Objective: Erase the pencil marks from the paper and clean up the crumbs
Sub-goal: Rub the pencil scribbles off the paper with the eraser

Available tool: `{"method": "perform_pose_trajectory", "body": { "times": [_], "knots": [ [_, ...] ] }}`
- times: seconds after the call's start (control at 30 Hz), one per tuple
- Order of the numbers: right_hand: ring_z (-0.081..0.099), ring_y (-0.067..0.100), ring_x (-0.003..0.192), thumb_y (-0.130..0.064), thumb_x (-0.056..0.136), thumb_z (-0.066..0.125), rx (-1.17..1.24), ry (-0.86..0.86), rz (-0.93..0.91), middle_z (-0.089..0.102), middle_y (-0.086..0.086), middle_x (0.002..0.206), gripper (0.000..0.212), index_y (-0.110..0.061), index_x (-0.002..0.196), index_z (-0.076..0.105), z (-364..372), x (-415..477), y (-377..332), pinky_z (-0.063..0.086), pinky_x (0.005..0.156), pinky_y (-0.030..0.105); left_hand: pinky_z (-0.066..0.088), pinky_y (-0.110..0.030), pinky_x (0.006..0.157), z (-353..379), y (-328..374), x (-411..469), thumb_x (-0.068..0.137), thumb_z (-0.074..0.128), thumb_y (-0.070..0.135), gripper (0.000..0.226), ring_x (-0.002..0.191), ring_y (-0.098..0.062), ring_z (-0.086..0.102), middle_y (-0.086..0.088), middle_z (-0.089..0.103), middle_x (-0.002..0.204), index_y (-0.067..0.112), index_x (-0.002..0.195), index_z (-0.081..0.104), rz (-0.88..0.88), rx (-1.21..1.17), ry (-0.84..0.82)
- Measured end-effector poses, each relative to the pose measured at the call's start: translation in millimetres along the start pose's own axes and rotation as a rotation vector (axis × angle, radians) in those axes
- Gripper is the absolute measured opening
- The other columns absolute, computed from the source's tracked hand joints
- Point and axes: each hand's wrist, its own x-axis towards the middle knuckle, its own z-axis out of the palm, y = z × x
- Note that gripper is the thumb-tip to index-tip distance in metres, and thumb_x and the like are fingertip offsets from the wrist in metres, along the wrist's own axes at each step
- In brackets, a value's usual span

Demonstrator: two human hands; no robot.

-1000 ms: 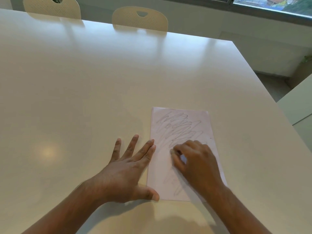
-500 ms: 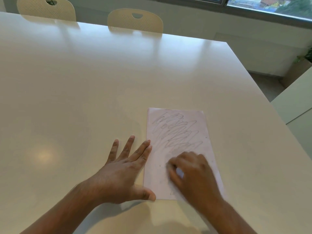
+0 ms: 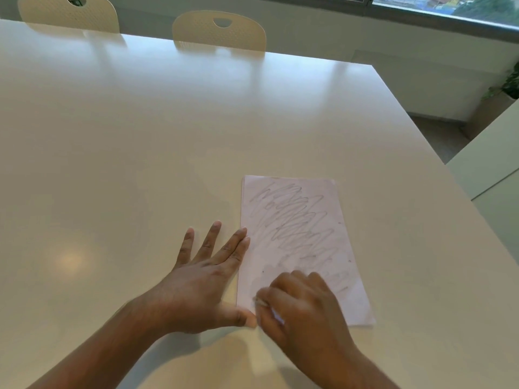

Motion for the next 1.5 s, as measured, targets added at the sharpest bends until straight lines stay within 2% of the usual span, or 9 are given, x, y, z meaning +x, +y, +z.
{"method": "perform_pose_trajectory", "body": {
  "times": [0.13,0.2,0.33,0.53,0.73,0.9,1.07,1.3,1.5],
  "knots": [
    [0.060,0.021,0.072,-0.031,0.090,0.068,-0.095,0.151,0.230,0.065,-0.009,0.078,0.014,-0.028,0.078,0.072,-5,13,34,0.047,0.067,0.040,-0.033,-0.057,0.118,0,0,-1,0.078,0.043,0.097,0.130,0.135,-0.012,-0.061,0.024,-0.053,0.155,0.033,0.155,-0.039,0.005,-0.006,-0.012],
    [0.060,0.021,0.072,-0.029,0.088,0.068,-0.069,0.168,0.220,0.064,-0.009,0.076,0.014,-0.028,0.075,0.071,-6,13,30,0.046,0.067,0.040,-0.033,-0.057,0.118,1,0,-2,0.078,0.043,0.098,0.130,0.135,-0.011,-0.061,0.024,-0.052,0.156,0.033,0.155,-0.039,0.005,-0.012,-0.004],
    [0.055,0.016,0.074,-0.028,0.088,0.072,0.045,0.020,0.061,0.061,-0.009,0.078,0.009,-0.028,0.079,0.071,4,-4,-10,0.045,0.067,0.035,-0.032,-0.058,0.118,1,0,-1,0.078,0.042,0.098,0.129,0.135,-0.011,-0.061,0.023,-0.052,0.156,0.033,0.155,-0.040,-0.002,-0.002,-0.006],
    [0.058,0.020,0.069,-0.026,0.085,0.069,-0.005,0.172,0.322,0.061,-0.007,0.074,0.012,-0.025,0.074,0.068,-6,9,40,0.051,0.067,0.043,-0.033,-0.058,0.118,1,-1,-1,0.078,0.043,0.097,0.129,0.136,-0.011,-0.060,0.025,-0.051,0.156,0.034,0.156,-0.038,0.008,-0.020,0.004],
    [0.056,0.015,0.074,-0.029,0.088,0.072,0.020,0.027,0.160,0.060,-0.011,0.078,0.009,-0.027,0.079,0.070,0,-6,8,0.044,0.069,0.035,-0.033,-0.057,0.118,1,-1,-1,0.077,0.043,0.098,0.129,0.135,-0.009,-0.061,0.026,-0.053,0.154,0.035,0.154,-0.040,0.004,-0.016,0.002],
    [0.062,0.022,0.073,-0.028,0.085,0.069,-0.049,0.190,0.341,0.063,-0.008,0.075,0.011,-0.025,0.074,0.069,-12,5,49,0.046,0.070,0.039,-0.031,-0.058,0.119,1,-2,-1,0.077,0.042,0.098,0.129,0.135,-0.009,-0.061,0.027,-0.053,0.153,0.036,0.153,-0.041,0.004,-0.014,-0.006],
    [0.055,0.015,0.073,-0.026,0.086,0.072,0.009,0.064,0.165,0.060,-0.010,0.076,0.010,-0.027,0.076,0.069,-2,-10,4,0.043,0.067,0.036,-0.032,-0.059,0.119,0,-1,0,0.078,0.042,0.098,0.128,0.134,-0.010,-0.062,0.027,-0.054,0.152,0.036,0.151,-0.043,0.001,-0.003,-0.012],
    [0.061,0.019,0.071,-0.028,0.083,0.068,-0.071,0.166,0.369,0.063,-0.009,0.072,0.011,-0.027,0.073,0.068,-17,0,43,0.045,0.070,0.040,-0.031,-0.058,0.119,0,-2,0,0.078,0.042,0.098,0.127,0.135,-0.010,-0.061,0.027,-0.054,0.152,0.036,0.151,-0.043,0.003,-0.002,-0.020],
    [0.054,0.014,0.072,-0.027,0.083,0.075,0.015,0.072,0.178,0.058,-0.011,0.075,0.009,-0.028,0.076,0.069,-2,-14,3,0.042,0.067,0.035,-0.032,-0.058,0.118,-1,-1,0,0.078,0.042,0.097,0.128,0.134,-0.009,-0.062,0.027,-0.055,0.151,0.036,0.151,-0.043,-0.006,-0.001,-0.032]
  ]
}}
